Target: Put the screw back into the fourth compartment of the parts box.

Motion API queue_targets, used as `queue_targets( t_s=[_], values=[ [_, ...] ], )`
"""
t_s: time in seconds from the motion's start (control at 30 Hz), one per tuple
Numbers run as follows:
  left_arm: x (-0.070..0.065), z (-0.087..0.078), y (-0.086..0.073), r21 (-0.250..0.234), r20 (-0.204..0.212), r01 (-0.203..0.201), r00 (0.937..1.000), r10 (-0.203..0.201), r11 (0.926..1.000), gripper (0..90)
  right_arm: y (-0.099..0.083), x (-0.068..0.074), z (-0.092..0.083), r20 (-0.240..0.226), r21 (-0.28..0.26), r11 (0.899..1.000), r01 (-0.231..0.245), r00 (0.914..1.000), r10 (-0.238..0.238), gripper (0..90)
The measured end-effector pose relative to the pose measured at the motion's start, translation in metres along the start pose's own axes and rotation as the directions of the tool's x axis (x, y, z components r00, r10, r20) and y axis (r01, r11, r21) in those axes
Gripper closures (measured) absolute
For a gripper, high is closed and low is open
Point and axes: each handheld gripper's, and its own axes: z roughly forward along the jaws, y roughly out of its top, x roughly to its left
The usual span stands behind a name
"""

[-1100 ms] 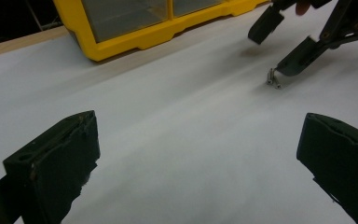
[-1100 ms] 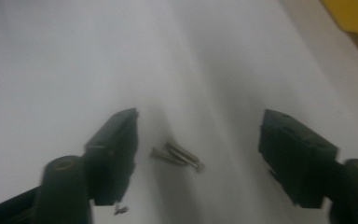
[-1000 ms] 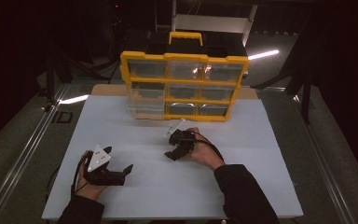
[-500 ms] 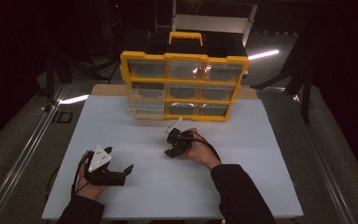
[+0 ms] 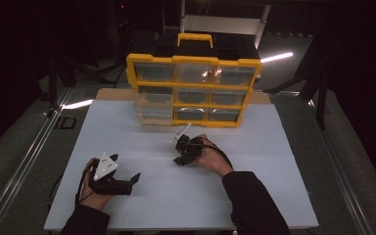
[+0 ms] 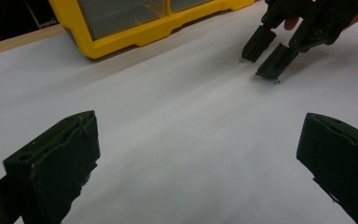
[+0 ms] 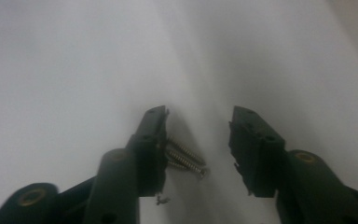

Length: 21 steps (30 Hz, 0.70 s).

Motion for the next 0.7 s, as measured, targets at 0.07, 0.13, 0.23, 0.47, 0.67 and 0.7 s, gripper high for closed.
queue_targets(
  t_s=[0.07, 0.13, 0.23, 0.47, 0.67, 0.7],
  values=[
    [0.0, 0.0, 0.0, 0.0, -0.001, 0.0, 1.0, 0.0, 1.0, 0.0, 0.0015, -0.0006, 0.0004, -0.009, 0.006, 1.0, -0.016, 0.9998, 0.016, 59.4],
    [0.0002, 0.0002, -0.0001, 0.0, -0.002, 0.0, 1.0, 0.0, 1.0, 0.0, 0.003, -0.0012, 0.0011, -0.01, 0.012, 1.0, -0.019, 0.9998, 0.019, 63.2],
    [0.0001, 0.0002, 0.0, 0.001, -0.002, 0.0, 1.0, 0.0, 1.0, 0.0, 0.0047, -0.0018, 0.0014, -0.008, 0.011, 1.0, -0.026, 0.9996, 0.026, 66.0],
    [-0.0002, 0.0007, -0.0001, 0.003, -0.003, -0.001, 1.0, 0.001, 1.0, 0.0, 0.0054, -0.0054, 0.002, -0.001, 0.022, 0.998, -0.056, 0.9984, 0.056, 76.0],
    [-0.0009, 0.0013, 0.0, 0.007, -0.004, -0.005, 1.0, 0.005, 1.0, 0.0, 0.0062, -0.0056, 0.003, 0.016, 0.022, 0.997, -0.072, 0.9973, 0.072, 83.9],
    [-0.001, 0.0013, 0.0, 0.007, -0.005, -0.005, 1.0, 0.005, 1.0, 0.0, 0.007, -0.0052, 0.0035, 0.018, 0.021, 0.997, -0.07, 0.9974, 0.07, 84.3]
  ],
)
